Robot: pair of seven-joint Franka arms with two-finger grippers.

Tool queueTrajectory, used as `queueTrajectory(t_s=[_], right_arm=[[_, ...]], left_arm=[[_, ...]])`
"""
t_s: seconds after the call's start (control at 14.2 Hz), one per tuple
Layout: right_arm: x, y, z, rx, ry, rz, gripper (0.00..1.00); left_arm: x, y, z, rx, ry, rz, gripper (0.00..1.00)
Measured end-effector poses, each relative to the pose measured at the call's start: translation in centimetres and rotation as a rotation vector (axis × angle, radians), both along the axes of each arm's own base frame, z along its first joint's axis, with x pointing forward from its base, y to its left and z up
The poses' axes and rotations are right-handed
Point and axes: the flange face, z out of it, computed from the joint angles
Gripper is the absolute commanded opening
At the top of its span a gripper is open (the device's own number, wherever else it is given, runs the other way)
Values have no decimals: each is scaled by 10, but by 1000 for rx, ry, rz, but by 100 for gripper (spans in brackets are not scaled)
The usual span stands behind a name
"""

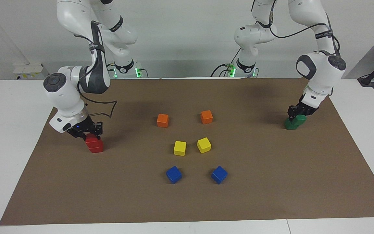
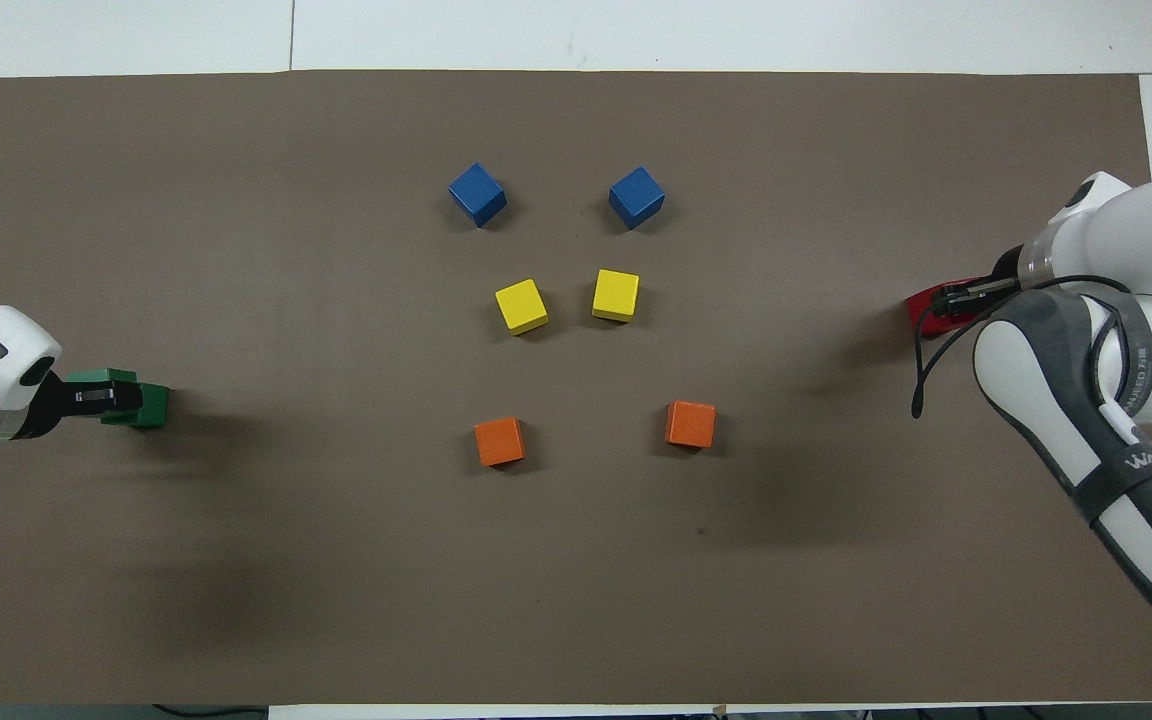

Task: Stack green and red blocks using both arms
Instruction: 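Lower the green block onto the other green block and open the left gripper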

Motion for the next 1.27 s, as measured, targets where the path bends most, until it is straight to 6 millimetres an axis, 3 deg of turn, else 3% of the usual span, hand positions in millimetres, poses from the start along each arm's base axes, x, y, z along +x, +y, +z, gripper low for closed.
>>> queueTrajectory(t_s=[0.07, 0.28, 0.49, 0.64, 0.71, 0.78, 0.85, 0.92, 0.99, 1.27], right_arm=[[0, 0, 0, 0, 0, 0, 1], [0, 0, 0, 0, 0, 0, 36], [0, 0, 0, 0, 0, 0, 50], [0, 0, 0, 0, -2, 0, 51], [0, 0, 0, 0, -2, 0, 56], [0, 0, 0, 0, -3, 0, 69], [0, -1, 0, 0, -3, -1, 89], [0, -1, 0, 0, -3, -2, 100], [0, -1, 0, 0, -3, -2, 100], [1, -1, 0, 0, -5, -2, 100]], left_arm=[[0, 0, -1, 0, 1, 0, 0], [-1, 0, -2, -1, 3, 0, 0], [-3, -1, -4, -1, 7, 0, 0], [-4, -1, -6, -1, 8, 0, 0], [-4, -1, -6, -1, 7, -2, 0], [-4, -1, -6, 0, 7, -7, 0], [-4, -1, -6, 0, 6, -17, 13], [-4, -1, -6, 2, 5, -32, 63], [-4, -1, -6, 3, 4, -44, 100], [-3, -1, -6, 5, 2, -76, 100]])
